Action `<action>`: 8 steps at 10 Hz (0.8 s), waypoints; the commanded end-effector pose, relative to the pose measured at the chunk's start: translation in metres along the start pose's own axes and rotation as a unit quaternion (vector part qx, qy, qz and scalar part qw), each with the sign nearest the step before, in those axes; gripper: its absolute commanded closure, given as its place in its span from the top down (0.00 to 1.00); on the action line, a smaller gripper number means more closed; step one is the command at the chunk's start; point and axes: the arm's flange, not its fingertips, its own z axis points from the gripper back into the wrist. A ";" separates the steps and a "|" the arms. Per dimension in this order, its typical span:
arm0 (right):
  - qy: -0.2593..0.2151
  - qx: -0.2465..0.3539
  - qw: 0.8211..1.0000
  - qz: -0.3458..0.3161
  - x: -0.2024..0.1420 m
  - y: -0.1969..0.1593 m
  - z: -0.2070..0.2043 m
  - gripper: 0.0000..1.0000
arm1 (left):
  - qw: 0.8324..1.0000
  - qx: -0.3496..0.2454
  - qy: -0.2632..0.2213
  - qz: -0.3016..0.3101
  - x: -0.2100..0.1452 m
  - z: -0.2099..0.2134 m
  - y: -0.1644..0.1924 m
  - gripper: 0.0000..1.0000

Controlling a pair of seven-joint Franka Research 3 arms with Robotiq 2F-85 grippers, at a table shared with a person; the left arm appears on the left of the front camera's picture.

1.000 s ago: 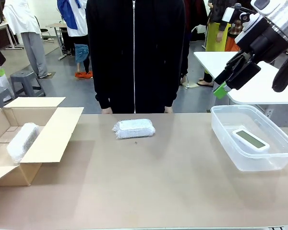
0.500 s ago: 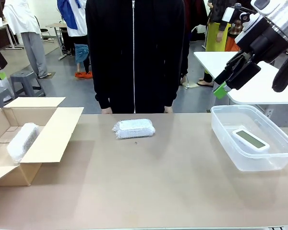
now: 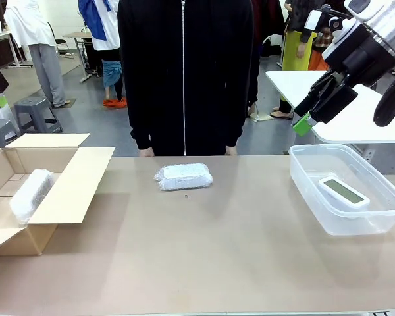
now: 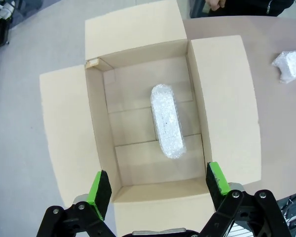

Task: Separate and place wrapped and unwrapped clocks.
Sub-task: Pick up the Digital clock indicated by the person.

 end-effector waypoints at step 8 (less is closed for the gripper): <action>-0.008 0.007 1.000 0.004 0.000 -0.001 -0.001 1.00 | 1.000 0.001 -0.006 0.001 0.000 -0.001 0.001 1.00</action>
